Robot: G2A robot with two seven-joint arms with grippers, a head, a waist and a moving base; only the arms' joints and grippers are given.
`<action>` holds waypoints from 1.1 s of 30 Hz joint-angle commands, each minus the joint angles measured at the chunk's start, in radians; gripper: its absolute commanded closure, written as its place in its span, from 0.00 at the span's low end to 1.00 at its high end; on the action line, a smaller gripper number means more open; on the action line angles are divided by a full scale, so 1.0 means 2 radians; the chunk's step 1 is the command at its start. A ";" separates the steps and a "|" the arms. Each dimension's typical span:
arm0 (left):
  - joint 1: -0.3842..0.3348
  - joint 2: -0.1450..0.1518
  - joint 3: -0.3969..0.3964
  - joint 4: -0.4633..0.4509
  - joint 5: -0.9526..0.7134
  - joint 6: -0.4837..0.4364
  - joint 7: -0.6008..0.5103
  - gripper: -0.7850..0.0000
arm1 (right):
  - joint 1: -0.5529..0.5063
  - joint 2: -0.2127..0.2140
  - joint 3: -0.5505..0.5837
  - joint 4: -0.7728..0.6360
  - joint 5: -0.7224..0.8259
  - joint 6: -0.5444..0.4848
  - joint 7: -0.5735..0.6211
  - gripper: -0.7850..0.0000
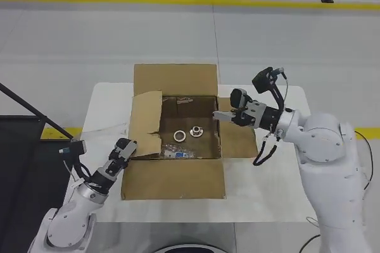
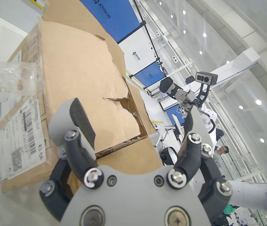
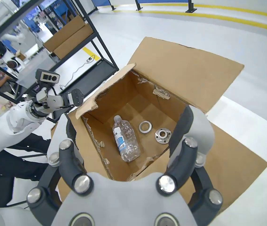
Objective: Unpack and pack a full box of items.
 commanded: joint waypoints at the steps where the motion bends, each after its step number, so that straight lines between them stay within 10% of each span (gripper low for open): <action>1: -0.005 0.000 0.006 0.005 0.002 0.006 -0.002 0.00 | -0.014 0.003 0.019 0.006 0.037 -0.013 -0.003 0.00; 16: -0.020 0.001 0.023 0.010 0.006 0.024 -0.006 0.00 | -0.040 0.010 0.059 0.032 0.117 -0.011 0.002 0.00; 23: -0.020 0.001 0.021 0.011 0.005 0.025 -0.003 0.00 | -0.035 0.019 0.091 0.080 0.159 0.071 0.022 0.00; 33: 0.012 0.005 -0.040 0.010 -0.079 -0.049 0.009 0.00 | 0.012 0.029 0.080 0.207 0.193 0.119 0.095 0.00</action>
